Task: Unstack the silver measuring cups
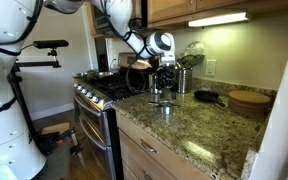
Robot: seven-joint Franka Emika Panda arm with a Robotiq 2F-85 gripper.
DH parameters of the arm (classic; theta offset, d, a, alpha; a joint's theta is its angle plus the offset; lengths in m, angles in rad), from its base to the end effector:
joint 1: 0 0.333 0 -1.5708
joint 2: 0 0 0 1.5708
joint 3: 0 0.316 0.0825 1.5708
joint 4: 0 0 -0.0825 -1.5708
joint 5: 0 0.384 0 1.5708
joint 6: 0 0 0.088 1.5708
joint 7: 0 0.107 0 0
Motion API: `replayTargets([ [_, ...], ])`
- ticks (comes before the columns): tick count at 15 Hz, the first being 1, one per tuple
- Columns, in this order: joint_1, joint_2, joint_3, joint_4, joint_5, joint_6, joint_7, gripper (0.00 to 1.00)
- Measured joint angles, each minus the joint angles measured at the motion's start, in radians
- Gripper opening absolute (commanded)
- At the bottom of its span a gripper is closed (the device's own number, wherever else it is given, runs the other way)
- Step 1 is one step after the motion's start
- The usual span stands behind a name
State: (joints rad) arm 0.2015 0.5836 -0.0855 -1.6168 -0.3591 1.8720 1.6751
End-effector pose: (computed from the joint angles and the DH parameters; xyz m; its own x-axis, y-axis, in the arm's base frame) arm 0.6520 0.0553 0.2685 0.2271 -0.9042 0.3618 -0.9454 -0.1155 0.3048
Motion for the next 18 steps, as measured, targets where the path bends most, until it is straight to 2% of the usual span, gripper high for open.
replayTargets([
  [18, -0.009, 0.045, -0.020, 0.028, 0.000, 0.005, 0.036, 1.00],
])
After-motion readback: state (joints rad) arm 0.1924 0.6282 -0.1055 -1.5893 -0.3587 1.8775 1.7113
